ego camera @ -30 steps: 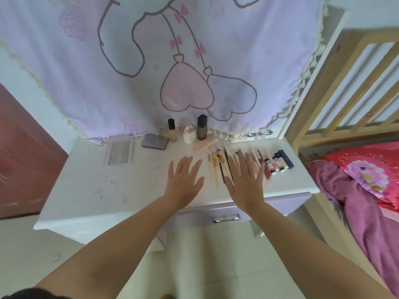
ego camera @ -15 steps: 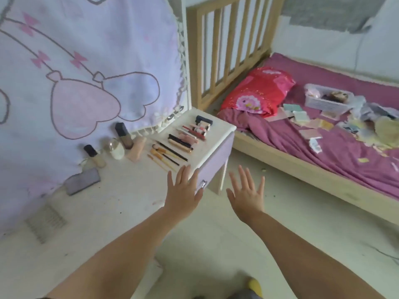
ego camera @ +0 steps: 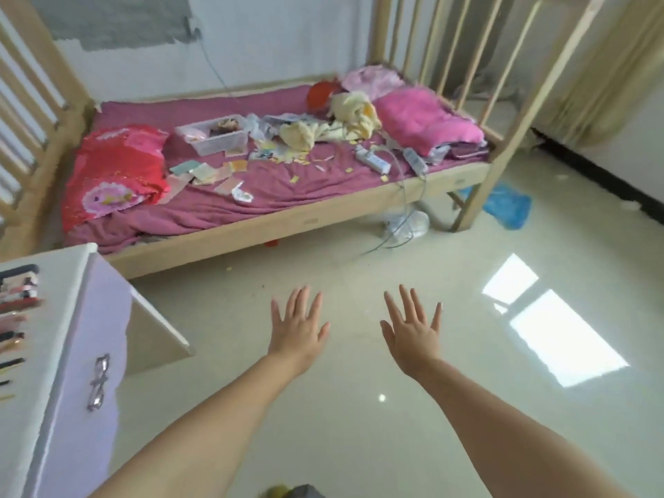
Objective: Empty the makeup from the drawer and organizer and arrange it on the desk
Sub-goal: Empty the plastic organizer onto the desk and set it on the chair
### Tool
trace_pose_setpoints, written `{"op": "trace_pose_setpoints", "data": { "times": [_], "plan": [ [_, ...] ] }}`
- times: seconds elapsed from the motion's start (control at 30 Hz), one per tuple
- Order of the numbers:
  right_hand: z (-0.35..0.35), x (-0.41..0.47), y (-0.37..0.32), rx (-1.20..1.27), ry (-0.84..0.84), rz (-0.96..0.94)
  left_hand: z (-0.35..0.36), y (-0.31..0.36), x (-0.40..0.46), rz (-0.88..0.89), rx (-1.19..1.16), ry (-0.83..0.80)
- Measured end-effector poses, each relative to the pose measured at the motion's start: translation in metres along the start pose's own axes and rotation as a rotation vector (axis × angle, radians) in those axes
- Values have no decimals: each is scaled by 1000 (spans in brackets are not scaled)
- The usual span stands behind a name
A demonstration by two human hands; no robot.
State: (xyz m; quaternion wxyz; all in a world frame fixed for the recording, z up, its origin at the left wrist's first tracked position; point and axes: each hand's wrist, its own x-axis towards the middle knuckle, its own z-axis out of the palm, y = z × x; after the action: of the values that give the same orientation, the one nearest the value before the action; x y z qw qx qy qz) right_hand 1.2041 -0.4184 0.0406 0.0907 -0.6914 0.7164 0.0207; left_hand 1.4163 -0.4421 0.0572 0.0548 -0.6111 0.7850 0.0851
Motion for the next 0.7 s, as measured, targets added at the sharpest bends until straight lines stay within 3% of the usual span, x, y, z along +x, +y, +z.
{"op": "trace_pose_setpoints", "data": {
  "times": [0.23,0.43,0.7],
  "plan": [
    [1,-121,173,27,7,243,27,198,-21,221,14,-57],
    [2,-235,313,79,-2,546,43,376,-42,513,78,-67],
    [0,-314,449,215,60,900,54,558,-46,837,169,-120]
  ]
}}
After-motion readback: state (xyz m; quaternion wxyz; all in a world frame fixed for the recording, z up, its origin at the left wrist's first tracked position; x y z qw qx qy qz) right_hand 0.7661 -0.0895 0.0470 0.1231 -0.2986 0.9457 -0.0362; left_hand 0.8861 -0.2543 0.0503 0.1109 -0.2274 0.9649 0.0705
